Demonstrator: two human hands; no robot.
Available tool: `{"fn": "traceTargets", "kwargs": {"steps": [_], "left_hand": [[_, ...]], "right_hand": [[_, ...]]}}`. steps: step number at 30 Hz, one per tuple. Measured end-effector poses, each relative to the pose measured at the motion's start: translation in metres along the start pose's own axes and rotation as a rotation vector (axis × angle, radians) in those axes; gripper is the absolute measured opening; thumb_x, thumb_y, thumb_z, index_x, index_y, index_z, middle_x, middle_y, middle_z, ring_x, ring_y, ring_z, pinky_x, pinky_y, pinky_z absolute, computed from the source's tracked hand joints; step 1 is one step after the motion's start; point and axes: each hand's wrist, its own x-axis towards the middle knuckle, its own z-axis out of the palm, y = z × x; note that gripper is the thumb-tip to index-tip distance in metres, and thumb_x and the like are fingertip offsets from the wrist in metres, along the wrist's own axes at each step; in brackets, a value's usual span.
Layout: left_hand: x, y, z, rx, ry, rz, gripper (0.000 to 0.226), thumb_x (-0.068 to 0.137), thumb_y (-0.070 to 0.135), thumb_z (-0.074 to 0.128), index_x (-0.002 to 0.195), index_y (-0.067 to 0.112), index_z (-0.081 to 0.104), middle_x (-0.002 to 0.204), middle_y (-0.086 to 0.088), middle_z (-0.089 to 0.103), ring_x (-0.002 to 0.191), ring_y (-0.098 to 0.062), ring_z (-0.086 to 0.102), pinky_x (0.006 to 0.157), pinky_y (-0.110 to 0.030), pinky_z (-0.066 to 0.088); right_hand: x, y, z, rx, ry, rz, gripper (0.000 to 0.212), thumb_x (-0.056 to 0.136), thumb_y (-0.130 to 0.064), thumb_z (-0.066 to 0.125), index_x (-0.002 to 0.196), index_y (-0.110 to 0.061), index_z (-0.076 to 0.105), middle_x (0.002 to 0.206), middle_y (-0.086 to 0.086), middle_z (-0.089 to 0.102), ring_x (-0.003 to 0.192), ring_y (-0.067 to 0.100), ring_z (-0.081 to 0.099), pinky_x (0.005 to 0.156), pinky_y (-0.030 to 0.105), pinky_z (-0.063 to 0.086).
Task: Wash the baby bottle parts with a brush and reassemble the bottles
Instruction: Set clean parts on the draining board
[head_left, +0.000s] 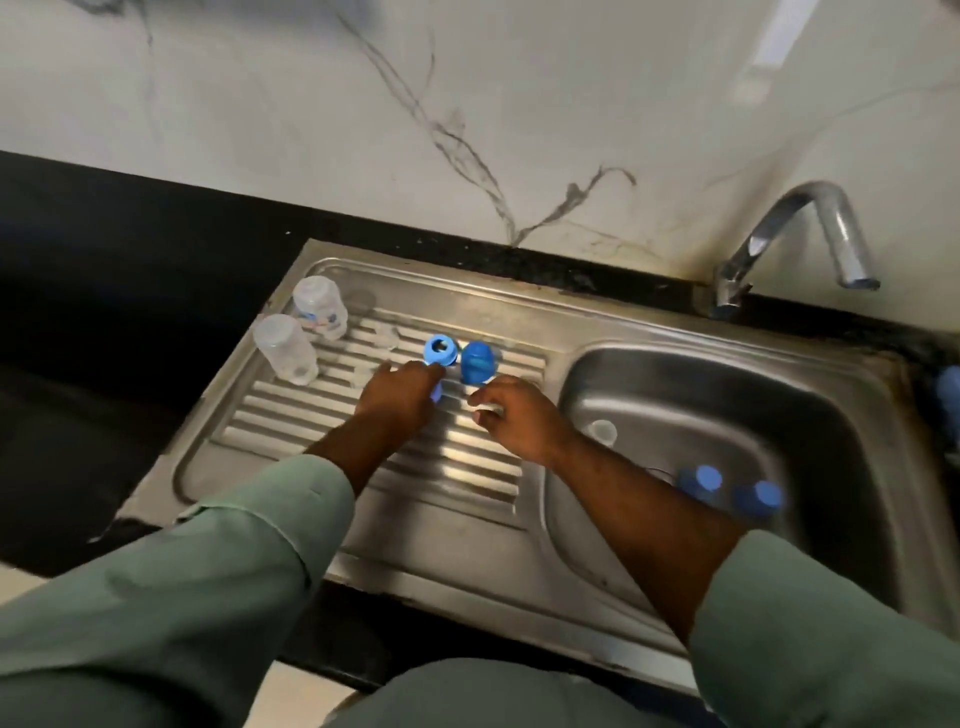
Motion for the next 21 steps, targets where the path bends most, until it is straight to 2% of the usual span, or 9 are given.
{"fn": "traceTargets", "kwargs": {"steps": [3,5,7,10,11,13,15,18,21], "left_hand": [[0.007,-0.004,0.002,0.175,-0.053,0.095,0.033,0.094,0.017,0.048,0.126,0.022,0.053,0.132,-0.001,0.056,0.126,-0.019,0.051,0.119,-0.045,0.001],[0.011,-0.005,0.006,0.228,-0.056,0.13,0.037,0.095,0.017,0.049,0.132,0.022,0.051,0.137,-0.001,0.054,0.131,-0.018,0.048,0.119,-0.046,-0.006],[0.014,-0.005,0.006,0.229,-0.054,0.139,0.04,0.096,0.017,0.05,0.136,0.024,0.049,0.142,-0.003,0.051,0.135,-0.02,0.043,0.119,-0.046,-0.007],[0.012,-0.001,0.004,0.185,-0.041,0.108,0.056,0.095,0.025,0.058,0.147,0.029,0.038,0.155,-0.008,0.035,0.145,-0.024,0.028,0.121,-0.048,0.001],[0.009,0.003,0.002,0.161,-0.01,0.088,0.056,0.093,0.027,0.059,0.146,0.028,0.04,0.153,-0.009,0.037,0.142,-0.025,0.032,0.121,-0.047,0.008],[-0.004,0.018,-0.003,0.14,0.099,0.062,0.036,0.091,0.027,0.059,0.127,0.023,0.057,0.131,-0.008,0.057,0.121,-0.028,0.052,0.11,-0.041,0.032],[-0.02,0.037,-0.003,0.138,0.24,0.05,0.017,0.089,0.024,0.057,0.101,0.017,0.066,0.103,-0.008,0.065,0.095,-0.03,0.061,0.086,-0.038,0.044],[-0.045,0.077,0.008,-0.012,0.255,0.109,0.013,0.087,0.02,0.058,0.088,0.013,0.069,0.089,-0.01,0.066,0.085,-0.033,0.062,0.073,-0.04,0.049],[-0.061,0.13,0.031,-0.077,0.116,0.218,0.016,0.089,0.024,0.058,0.095,0.015,0.069,0.098,-0.01,0.065,0.093,-0.033,0.061,0.078,-0.038,0.046]], "right_hand": [[0.006,-0.005,0.008,-0.028,-0.014,0.06,0.02,0.085,-0.015,0.066,0.104,-0.014,0.072,0.109,0.007,0.067,0.103,0.023,0.061,0.094,0.03,0.046],[0.006,-0.004,0.008,-0.066,-0.022,0.089,0.021,0.087,-0.017,0.064,0.107,-0.014,0.071,0.112,0.007,0.066,0.104,0.022,0.06,0.094,0.031,0.046],[0.004,-0.002,0.006,-0.075,-0.03,0.101,0.021,0.088,-0.015,0.064,0.107,-0.012,0.071,0.11,0.008,0.065,0.103,0.022,0.06,0.094,0.031,0.046],[-0.008,0.008,-0.001,0.005,-0.002,0.16,0.02,0.087,-0.012,0.065,0.106,-0.01,0.071,0.107,0.009,0.065,0.099,0.021,0.061,0.092,0.028,0.047],[-0.015,0.014,-0.005,0.039,0.014,0.184,0.019,0.087,-0.011,0.065,0.106,-0.008,0.071,0.107,0.009,0.065,0.098,0.02,0.061,0.092,0.027,0.046],[-0.034,0.029,-0.013,0.079,0.045,0.228,0.017,0.087,-0.008,0.066,0.103,-0.006,0.071,0.105,0.01,0.066,0.097,0.02,0.062,0.09,0.023,0.045],[-0.055,0.045,-0.022,0.044,0.065,0.261,0.015,0.087,-0.007,0.065,0.1,-0.006,0.073,0.103,0.009,0.068,0.097,0.021,0.063,0.086,0.017,0.04],[-0.085,0.068,-0.033,0.018,0.098,0.312,0.014,0.086,-0.007,0.065,0.098,-0.007,0.074,0.103,0.009,0.07,0.1,0.023,0.063,0.088,0.018,0.038],[-0.114,0.089,-0.05,0.032,0.126,0.373,0.015,0.087,-0.007,0.065,0.099,-0.006,0.073,0.104,0.011,0.069,0.1,0.025,0.062,0.092,0.027,0.044]]}}
